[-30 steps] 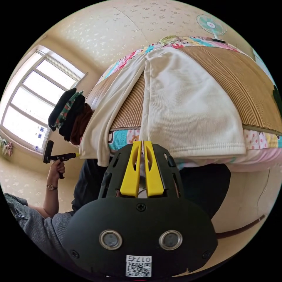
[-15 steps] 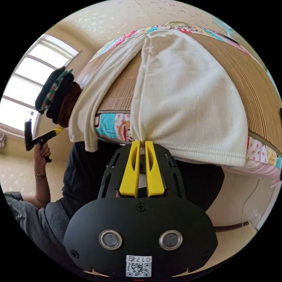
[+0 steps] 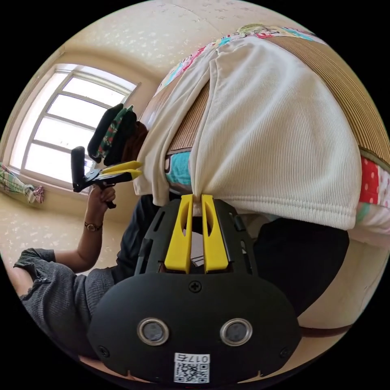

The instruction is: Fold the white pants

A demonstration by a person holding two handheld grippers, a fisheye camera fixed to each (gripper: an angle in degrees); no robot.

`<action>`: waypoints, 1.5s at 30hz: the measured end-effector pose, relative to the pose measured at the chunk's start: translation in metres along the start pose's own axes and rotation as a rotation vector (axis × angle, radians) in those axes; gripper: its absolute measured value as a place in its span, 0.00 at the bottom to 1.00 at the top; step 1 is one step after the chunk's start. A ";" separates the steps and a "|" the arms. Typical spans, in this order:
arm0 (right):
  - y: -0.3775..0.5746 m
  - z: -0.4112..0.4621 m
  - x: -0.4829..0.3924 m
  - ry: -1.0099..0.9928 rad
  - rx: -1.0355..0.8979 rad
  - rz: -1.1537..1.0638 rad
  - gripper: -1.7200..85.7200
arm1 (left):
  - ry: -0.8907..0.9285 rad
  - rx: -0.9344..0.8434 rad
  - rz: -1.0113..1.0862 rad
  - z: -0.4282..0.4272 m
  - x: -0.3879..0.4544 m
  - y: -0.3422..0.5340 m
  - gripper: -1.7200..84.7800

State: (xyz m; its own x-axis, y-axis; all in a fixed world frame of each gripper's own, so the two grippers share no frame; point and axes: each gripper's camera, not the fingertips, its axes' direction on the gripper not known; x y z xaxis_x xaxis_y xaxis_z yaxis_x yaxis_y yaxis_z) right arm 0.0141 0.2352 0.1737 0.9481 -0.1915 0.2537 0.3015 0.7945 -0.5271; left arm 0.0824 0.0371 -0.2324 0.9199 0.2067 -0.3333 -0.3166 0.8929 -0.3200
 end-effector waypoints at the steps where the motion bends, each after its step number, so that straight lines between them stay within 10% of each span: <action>1: -0.001 -0.005 0.001 -0.013 -0.004 -0.013 0.04 | -0.014 -0.002 0.000 0.002 0.004 -0.004 0.16; 13: 0.030 -0.149 0.050 -0.019 0.296 0.206 0.03 | -0.193 -0.078 -0.104 0.055 0.037 -0.033 0.12; 27: 0.008 -0.150 0.036 -0.110 0.491 0.320 0.10 | 0.288 0.042 -0.098 0.075 0.072 -0.025 0.04; 45: 0.036 -0.180 0.004 -0.075 0.494 0.217 0.08 | 0.314 0.122 -0.073 0.053 0.065 0.004 0.01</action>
State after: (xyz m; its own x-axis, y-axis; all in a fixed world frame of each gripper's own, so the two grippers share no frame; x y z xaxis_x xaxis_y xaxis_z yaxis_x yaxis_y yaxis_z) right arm 0.0470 0.1594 0.0102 0.9680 0.0348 0.2484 -0.0011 0.9909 -0.1345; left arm 0.1535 0.0751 -0.2080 0.8167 0.0242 -0.5765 -0.2055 0.9458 -0.2513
